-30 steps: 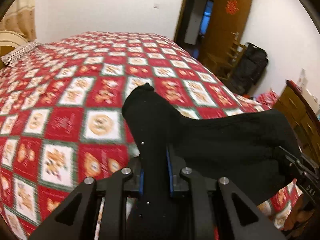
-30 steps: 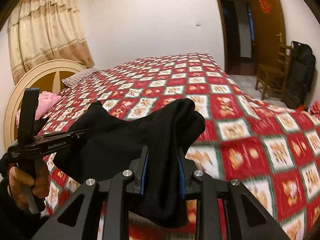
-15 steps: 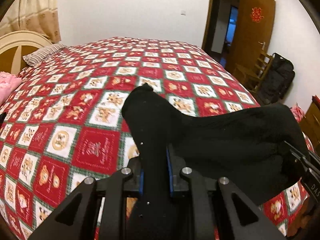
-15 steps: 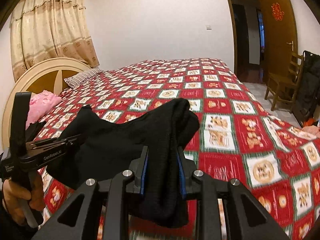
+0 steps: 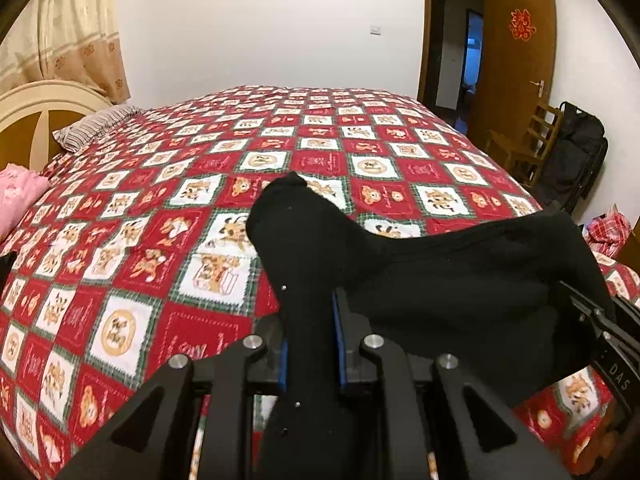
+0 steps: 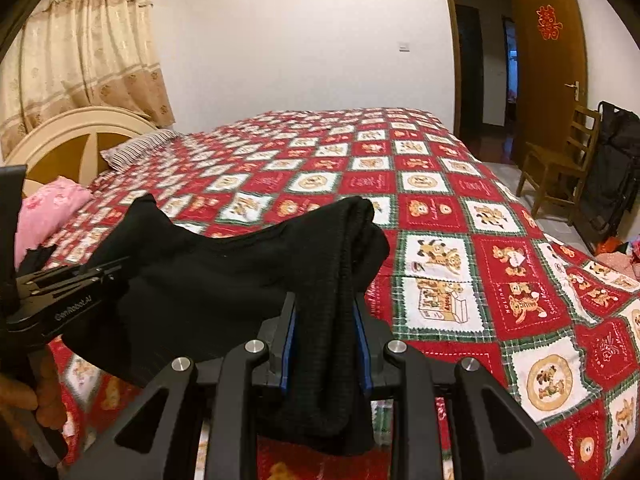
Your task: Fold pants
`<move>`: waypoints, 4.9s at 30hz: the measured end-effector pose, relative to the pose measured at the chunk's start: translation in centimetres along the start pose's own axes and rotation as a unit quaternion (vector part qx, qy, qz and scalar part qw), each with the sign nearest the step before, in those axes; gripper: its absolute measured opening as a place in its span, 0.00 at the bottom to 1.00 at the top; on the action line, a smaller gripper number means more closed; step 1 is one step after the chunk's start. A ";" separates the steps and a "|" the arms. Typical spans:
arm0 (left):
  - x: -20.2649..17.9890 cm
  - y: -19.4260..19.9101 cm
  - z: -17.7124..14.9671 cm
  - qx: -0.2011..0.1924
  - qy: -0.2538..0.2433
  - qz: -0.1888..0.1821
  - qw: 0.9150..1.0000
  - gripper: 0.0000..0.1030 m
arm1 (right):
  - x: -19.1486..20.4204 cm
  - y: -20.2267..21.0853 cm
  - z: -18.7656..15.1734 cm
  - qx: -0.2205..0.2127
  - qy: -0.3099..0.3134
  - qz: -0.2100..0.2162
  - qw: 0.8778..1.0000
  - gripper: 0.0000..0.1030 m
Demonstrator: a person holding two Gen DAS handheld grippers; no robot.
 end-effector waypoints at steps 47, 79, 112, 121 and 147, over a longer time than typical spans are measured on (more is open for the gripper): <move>-1.0 -2.3 -6.0 0.048 -0.031 0.070 0.996 0.97 | 1.8 -0.7 -5.7 0.043 0.000 -0.020 0.999 0.21; -1.8 3.4 -11.2 0.089 -0.062 0.056 0.993 1.00 | 3.1 6.8 -12.3 0.134 -0.116 -0.020 0.984 0.75; -3.9 21.3 -10.7 -0.074 -0.098 0.007 0.992 1.00 | 4.8 26.2 -8.1 -0.048 -0.071 -0.091 0.992 0.75; -1.1 25.8 -6.6 -0.165 -0.064 0.034 0.984 1.00 | 9.5 31.5 -1.5 -0.172 0.004 -0.088 0.981 0.79; -1.4 26.6 -6.4 -0.164 -0.029 0.018 0.986 1.00 | 8.5 30.6 -3.2 -0.175 -0.063 -0.073 0.980 0.83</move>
Point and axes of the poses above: each gripper's, at about its wrist camera, not at the fingertips, and y roughly against the way its jaws point, x to its left, z to its top, the point moved 4 cm from there along -y, roughly the way its jaws point, and after that the axes turned 5 degrees about y, right-handed, at the moved point
